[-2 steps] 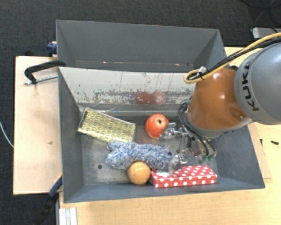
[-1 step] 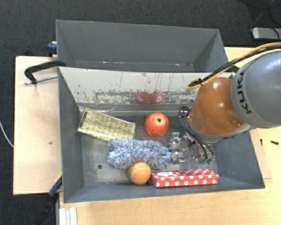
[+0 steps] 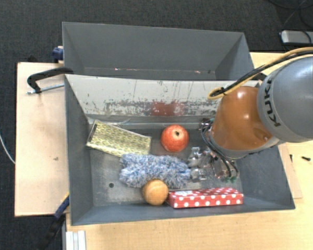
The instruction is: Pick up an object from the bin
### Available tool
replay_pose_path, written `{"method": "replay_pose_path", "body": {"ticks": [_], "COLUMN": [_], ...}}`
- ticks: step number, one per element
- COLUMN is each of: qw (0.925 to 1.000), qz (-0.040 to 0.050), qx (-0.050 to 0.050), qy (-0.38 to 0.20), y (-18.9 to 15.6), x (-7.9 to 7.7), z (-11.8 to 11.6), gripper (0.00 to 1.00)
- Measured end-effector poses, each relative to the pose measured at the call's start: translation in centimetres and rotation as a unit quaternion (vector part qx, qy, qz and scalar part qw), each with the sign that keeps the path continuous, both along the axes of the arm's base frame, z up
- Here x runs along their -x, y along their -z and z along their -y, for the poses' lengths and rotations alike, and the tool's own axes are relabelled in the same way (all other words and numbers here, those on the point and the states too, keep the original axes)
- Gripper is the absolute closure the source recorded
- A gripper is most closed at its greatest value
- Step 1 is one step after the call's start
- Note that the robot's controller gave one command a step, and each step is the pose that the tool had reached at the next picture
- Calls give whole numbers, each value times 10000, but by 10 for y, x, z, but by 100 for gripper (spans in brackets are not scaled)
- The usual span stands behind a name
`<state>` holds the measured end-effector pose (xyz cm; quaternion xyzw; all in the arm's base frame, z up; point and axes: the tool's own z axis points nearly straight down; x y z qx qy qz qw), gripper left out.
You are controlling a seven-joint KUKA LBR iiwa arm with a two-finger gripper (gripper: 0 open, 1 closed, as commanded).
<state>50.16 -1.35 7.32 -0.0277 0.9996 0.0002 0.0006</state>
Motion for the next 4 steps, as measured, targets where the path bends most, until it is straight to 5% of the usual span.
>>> {"method": "replay_pose_path", "body": {"ticks": [2,3,4], "qw": [10000,9958,9958], "qz": [-7,11,11], "qx": [0,-4,-4], "qy": [-4,-910,-910], "y": [-1,-14,-14], "x": [1,-11,-11], "z": [0,-53,-53], "gripper": [100,100,100]}}
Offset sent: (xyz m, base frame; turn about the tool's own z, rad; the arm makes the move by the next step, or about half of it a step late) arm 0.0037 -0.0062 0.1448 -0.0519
